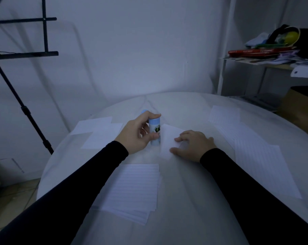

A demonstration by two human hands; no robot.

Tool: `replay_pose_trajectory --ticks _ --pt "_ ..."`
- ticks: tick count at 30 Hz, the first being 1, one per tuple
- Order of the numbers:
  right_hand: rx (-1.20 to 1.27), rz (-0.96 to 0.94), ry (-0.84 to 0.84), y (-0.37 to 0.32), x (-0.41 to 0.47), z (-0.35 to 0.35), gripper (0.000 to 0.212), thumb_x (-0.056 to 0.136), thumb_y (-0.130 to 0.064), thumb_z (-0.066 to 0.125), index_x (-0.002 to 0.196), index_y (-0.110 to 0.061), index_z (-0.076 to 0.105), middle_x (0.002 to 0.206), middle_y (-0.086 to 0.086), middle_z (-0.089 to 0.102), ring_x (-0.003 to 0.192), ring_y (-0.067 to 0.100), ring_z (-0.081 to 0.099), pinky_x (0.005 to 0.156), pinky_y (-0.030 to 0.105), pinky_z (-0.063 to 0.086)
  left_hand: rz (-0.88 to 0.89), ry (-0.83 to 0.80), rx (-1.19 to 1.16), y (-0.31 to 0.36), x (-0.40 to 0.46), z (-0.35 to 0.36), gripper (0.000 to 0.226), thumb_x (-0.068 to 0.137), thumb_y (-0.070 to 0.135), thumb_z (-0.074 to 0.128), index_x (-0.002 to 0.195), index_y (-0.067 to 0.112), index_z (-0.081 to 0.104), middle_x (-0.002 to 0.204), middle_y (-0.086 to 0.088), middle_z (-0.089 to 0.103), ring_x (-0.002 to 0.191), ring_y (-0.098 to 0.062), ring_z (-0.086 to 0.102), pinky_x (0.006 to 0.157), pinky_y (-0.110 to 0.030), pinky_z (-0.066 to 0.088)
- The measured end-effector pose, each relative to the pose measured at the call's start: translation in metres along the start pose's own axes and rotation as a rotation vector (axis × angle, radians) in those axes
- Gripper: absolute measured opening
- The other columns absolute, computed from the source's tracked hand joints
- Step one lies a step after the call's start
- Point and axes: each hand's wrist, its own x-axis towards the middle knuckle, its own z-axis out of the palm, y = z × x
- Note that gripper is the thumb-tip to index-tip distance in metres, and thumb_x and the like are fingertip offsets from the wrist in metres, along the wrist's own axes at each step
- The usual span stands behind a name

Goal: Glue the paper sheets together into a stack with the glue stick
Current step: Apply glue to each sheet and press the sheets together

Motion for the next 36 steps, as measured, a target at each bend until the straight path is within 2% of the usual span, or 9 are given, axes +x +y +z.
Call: replay_pose_trajectory --ticks 7,14,17,19,23,27,30,33,36 --pt "0.018 0.002 -0.011 -0.001 -0.002 -0.001 0.051 0.077 -0.065 0.058 0.122 -0.042 0.054 0.141 -0.019 0.038 0.135 0.012 0.029 0.111 0.055 0.017 -0.035 0.035 0.015 -0.01 0.0 -0.012 0.041 0.075 0.024 0.067 0.1 0.05 0.048 0.105 0.002 0.066 0.079 -0.031 0.06 0.07 -0.035 0.049" --pt "0.023 0.0 -0.014 0.001 -0.002 0.0 0.052 0.077 -0.065 0.057 0.124 -0.042 0.053 0.143 -0.018 0.037 0.136 0.012 0.029 0.112 0.056 0.016 -0.073 0.056 0.051 -0.017 0.0 -0.019 0.04 0.074 0.028 0.065 0.098 0.054 0.046 0.096 -0.01 0.066 0.08 -0.028 0.062 0.07 -0.04 0.05" --pt "0.014 -0.002 -0.016 0.001 -0.002 0.0 0.053 0.077 -0.066 0.056 0.124 -0.042 0.053 0.143 -0.018 0.037 0.136 0.012 0.029 0.112 0.056 0.016 -0.078 0.038 0.086 -0.017 0.001 -0.024 0.041 0.08 0.024 0.069 0.103 0.045 0.043 0.098 -0.006 0.066 0.076 -0.024 0.06 0.07 -0.041 0.051" --pt "0.011 -0.001 -0.016 0.001 -0.002 0.0 0.053 0.077 -0.066 0.056 0.124 -0.043 0.053 0.143 -0.019 0.037 0.136 0.012 0.029 0.112 0.056 0.016 -0.092 0.003 0.148 -0.016 0.003 -0.03 0.043 0.083 0.017 0.071 0.108 0.033 0.04 0.1 -0.002 0.062 0.072 -0.019 0.058 0.069 -0.038 0.051" --pt "0.012 0.0 -0.017 0.001 -0.001 0.0 0.052 0.076 -0.066 0.057 0.123 -0.043 0.053 0.143 -0.019 0.037 0.136 0.012 0.029 0.112 0.055 0.017 -0.16 -0.126 0.264 0.0 0.012 -0.044 0.058 0.075 0.014 0.078 0.111 0.03 0.036 0.1 0.001 0.054 0.067 -0.018 0.052 0.068 -0.032 0.046" --pt "0.012 -0.004 -0.011 0.0 -0.002 -0.001 0.052 0.077 -0.065 0.057 0.124 -0.042 0.053 0.143 -0.018 0.037 0.136 0.012 0.029 0.112 0.054 0.017 -0.31 -0.359 0.628 0.014 0.02 -0.064 0.061 0.068 0.029 0.084 0.12 0.031 0.052 0.105 0.004 0.054 0.091 -0.017 0.049 0.081 -0.029 0.039" --pt "0.01 -0.009 -0.013 0.001 -0.002 0.0 0.053 0.077 -0.066 0.056 0.124 -0.043 0.052 0.144 -0.018 0.036 0.136 0.012 0.029 0.112 0.054 0.017 -0.41 -0.43 0.825 0.011 0.019 -0.071 0.045 0.073 0.045 0.077 0.113 0.031 0.063 0.11 0.006 0.058 0.099 -0.016 0.051 0.085 -0.029 0.04" --pt "0.008 -0.011 -0.018 0.003 -0.002 0.0 0.053 0.077 -0.066 0.056 0.125 -0.043 0.051 0.145 -0.019 0.035 0.137 0.011 0.028 0.112 0.054 0.017 -0.389 -0.343 0.866 -0.002 0.018 -0.072 0.034 0.083 0.052 0.063 0.109 0.03 0.066 0.113 0.002 0.058 0.112 -0.021 0.05 0.092 -0.032 0.036" --pt "0.004 -0.018 -0.017 0.003 -0.002 0.0 0.053 0.078 -0.065 0.056 0.125 -0.043 0.052 0.145 -0.018 0.035 0.137 0.011 0.029 0.112 0.054 0.017 -0.4 -0.05 0.446 -0.011 0.014 -0.069 0.029 0.091 0.046 0.056 0.099 0.02 0.068 0.102 -0.007 0.062 0.097 -0.023 0.056 0.081 -0.029 0.038"
